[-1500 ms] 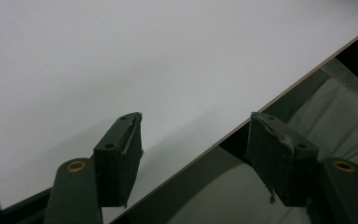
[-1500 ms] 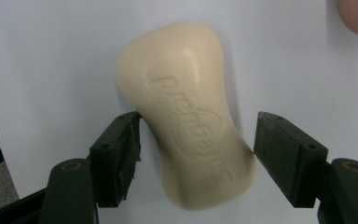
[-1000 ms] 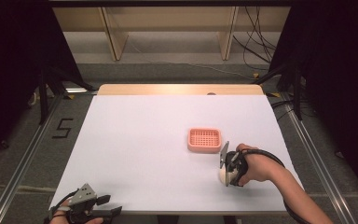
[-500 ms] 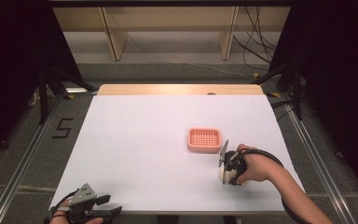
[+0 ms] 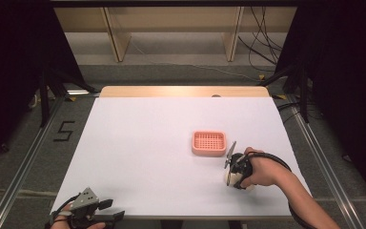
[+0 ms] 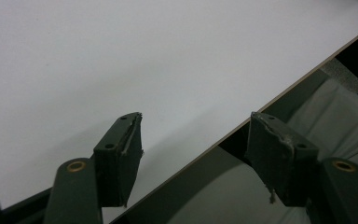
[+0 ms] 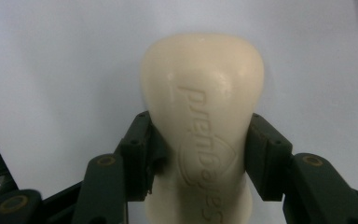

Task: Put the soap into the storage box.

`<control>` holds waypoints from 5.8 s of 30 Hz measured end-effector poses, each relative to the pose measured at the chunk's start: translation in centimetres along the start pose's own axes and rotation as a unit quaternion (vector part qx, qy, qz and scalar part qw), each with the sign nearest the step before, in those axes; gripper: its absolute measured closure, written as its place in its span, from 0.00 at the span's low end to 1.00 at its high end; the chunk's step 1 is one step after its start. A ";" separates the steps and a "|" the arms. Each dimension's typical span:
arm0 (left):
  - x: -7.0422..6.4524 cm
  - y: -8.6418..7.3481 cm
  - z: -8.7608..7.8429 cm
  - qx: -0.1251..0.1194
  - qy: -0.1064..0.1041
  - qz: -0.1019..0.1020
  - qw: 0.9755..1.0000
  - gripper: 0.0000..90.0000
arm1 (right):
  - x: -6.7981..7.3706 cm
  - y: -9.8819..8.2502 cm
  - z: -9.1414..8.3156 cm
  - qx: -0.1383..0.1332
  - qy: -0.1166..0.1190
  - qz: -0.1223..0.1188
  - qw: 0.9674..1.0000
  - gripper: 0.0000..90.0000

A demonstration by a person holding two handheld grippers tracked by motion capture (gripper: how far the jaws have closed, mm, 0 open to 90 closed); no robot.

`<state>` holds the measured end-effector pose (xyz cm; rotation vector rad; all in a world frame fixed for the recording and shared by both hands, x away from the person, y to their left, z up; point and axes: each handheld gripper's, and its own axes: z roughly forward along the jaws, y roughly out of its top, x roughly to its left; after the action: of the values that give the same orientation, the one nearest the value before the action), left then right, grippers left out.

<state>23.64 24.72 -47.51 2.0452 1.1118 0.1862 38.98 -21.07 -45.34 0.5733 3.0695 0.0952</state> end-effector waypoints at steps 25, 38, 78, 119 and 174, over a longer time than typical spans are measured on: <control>-0.1 0.0 0.0 -0.009 -0.003 0.001 1.000 0.39 | -0.1 0.3 -0.8 -0.007 -0.002 0.025 1.000 0.56; -0.2 -0.1 0.1 -0.014 -0.005 -0.004 1.000 0.39 | -0.4 0.4 -1.1 -0.010 -0.012 0.011 1.000 0.56; -0.1 -0.1 0.1 -0.013 0.000 -0.004 1.000 0.39 | -2.2 2.1 -2.6 -0.004 -0.027 -0.011 1.000 0.56; -0.2 0.1 0.1 -0.013 -0.009 -0.008 1.000 0.39 | -4.2 3.2 -3.7 -0.014 -0.038 -0.006 0.999 0.56; -0.1 -0.1 0.2 -0.016 -0.003 -0.013 1.000 0.39 | -6.2 5.9 -5.9 0.001 -0.053 -0.012 0.998 0.56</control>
<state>23.57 24.56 -47.64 2.0020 1.1232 0.1829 46.75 -18.19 -39.08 0.5225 2.9724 0.0599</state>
